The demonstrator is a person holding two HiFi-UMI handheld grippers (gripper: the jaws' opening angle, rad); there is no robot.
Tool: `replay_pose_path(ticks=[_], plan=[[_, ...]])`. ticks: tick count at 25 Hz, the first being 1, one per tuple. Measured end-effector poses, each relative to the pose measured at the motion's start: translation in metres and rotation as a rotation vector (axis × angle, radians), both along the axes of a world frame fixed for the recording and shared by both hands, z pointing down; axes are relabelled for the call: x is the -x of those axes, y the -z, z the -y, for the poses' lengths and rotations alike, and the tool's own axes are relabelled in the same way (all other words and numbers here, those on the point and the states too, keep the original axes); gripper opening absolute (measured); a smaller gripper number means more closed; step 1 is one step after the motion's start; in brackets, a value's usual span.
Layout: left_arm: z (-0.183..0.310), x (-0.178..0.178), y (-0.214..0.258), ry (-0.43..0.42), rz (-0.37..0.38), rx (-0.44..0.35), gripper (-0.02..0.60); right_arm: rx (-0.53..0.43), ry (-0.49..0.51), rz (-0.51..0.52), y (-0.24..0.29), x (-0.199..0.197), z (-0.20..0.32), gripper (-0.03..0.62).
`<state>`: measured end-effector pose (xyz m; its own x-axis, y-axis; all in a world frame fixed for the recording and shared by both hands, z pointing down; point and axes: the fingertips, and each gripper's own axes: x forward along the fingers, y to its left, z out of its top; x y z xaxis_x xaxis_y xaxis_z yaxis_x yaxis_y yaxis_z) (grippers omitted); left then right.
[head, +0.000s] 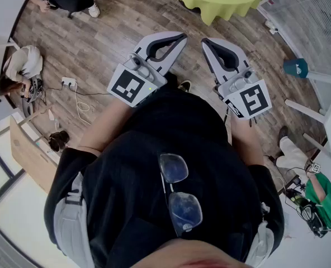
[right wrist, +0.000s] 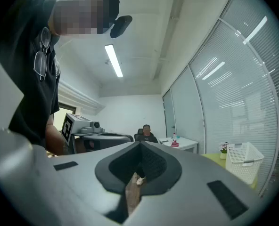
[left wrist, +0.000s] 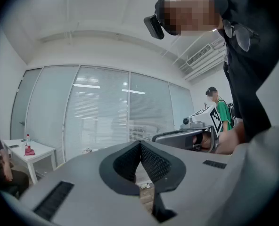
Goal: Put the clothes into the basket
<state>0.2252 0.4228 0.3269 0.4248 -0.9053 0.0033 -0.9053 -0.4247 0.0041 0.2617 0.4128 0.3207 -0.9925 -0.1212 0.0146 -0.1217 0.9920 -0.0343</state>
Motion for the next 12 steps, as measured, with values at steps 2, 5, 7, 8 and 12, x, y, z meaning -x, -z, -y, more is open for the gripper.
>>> replay_pose_path(ticks=[2, 5, 7, 8, 12], plan=[[0.000, -0.003, 0.001, 0.001, 0.005, -0.003, 0.010, -0.003, -0.001, 0.002, 0.000, -0.003, 0.001, 0.025], [-0.003, -0.007, 0.002, 0.005, 0.011, -0.004, 0.011, -0.010, 0.007, 0.004, 0.002, -0.006, -0.002, 0.025], [-0.007, -0.007, 0.003, 0.013, 0.010, -0.004, 0.011, -0.015, 0.013, 0.001, 0.003, -0.007, -0.005, 0.025], [-0.009, -0.007, 0.004, 0.018, 0.008, -0.003, 0.011, -0.017, 0.015, -0.003, 0.003, -0.007, -0.006, 0.025], [-0.014, -0.005, 0.006, 0.038, 0.013, 0.005, 0.011, -0.015, 0.022, -0.011, 0.002, -0.007, -0.008, 0.026]])
